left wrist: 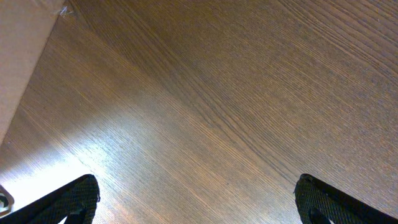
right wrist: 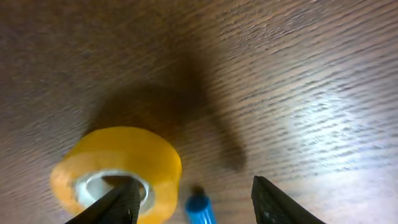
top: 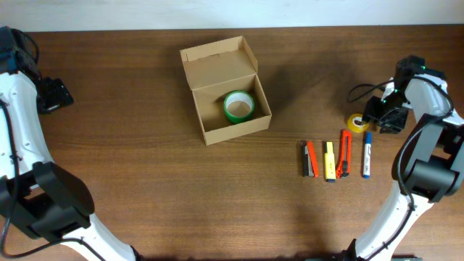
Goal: Pack container
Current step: 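Grasp the clear yellow tape roll with the right gripper, then carry the yellow tape into the box, inside the green roll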
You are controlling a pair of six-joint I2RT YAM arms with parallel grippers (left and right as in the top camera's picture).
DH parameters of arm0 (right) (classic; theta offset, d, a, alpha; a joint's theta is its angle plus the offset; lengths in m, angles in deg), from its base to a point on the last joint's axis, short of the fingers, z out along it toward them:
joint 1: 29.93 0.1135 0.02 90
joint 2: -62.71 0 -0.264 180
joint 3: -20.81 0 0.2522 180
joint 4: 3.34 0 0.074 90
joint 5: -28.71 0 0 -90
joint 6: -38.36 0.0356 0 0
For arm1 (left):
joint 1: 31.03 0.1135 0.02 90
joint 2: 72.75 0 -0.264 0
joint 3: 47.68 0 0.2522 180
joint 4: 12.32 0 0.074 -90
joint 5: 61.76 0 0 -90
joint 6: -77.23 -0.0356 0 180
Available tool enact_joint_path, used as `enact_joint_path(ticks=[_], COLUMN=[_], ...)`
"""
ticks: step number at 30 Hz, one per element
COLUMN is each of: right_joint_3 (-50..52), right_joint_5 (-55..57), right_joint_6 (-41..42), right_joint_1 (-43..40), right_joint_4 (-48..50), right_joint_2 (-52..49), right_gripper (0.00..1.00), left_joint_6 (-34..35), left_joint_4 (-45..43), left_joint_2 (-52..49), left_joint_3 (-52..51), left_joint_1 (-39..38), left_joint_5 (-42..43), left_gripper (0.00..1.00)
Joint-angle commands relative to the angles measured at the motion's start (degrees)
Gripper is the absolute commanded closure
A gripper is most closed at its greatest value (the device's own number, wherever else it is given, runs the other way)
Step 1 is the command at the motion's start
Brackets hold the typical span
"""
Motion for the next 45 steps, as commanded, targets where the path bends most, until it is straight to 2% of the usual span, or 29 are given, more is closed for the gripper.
enact_joint_path(ticks=[1,5,7,10,12,13,17,19,26,34,41,45], right_joint_3=[0.2,0.2,0.2,0.2,0.2,0.2,-0.8,-5.6,-31.4,-64.6,-65.0,-57.8], right_joint_5=[0.7,0.7,0.7,0.7,0.7,0.7,-0.4,-0.7,-3.3,-2.9,-2.9,-5.6], right_joint_6=[-0.4,-0.4,-0.5,-0.5,-0.5,-0.5,-1.9,-2.3,-3.0,-3.0,-3.5,-3.5], right_joint_1=[0.0,0.0,0.0,0.0,0.0,0.0,0.0,0.7,8.5,25.9,38.4,40.7], right_joint_4=[0.4,0.9,1.2,1.4,1.4,1.4,0.6,-2.5,-13.8,-23.5,-26.6,-26.6], right_joint_2=[-2.2,-3.9,-4.0,-4.0,-4.0,-4.0,-4.0,-4.0,-4.0,-3.9,-3.6,-3.5], right_gripper=[0.41,0.42,0.47,0.80,0.94,0.96,0.96,0.96,0.96,0.96,0.96,0.96], left_joint_6=[-0.9,-0.9,-0.9,-0.9,-0.9,-0.9,-0.9,-0.9,-0.9,-0.9,-0.9,-0.9], left_joint_4=[-0.1,-0.1,-0.1,-0.1,-0.1,-0.1,-0.1,-0.1,-0.1,-0.1,-0.1,-0.1], left_joint_2=[0.4,0.4,0.4,0.4,0.4,0.4,0.4,0.4,0.4,0.4,0.4,0.4], left_joint_3=[-0.2,-0.2,-0.2,-0.2,-0.2,-0.2,-0.2,-0.2,-0.2,-0.2,-0.2,-0.2], left_joint_1=[0.3,0.3,0.3,0.3,0.3,0.3,0.3,0.3,0.3,0.3,0.3,0.3], left_joint_5=[0.2,0.2,0.2,0.2,0.2,0.2,0.2,0.2,0.2,0.2,0.2,0.2], left_gripper=[0.00,0.00,0.00,0.00,0.00,0.00,0.00,0.00,0.00,0.00,0.00,0.00])
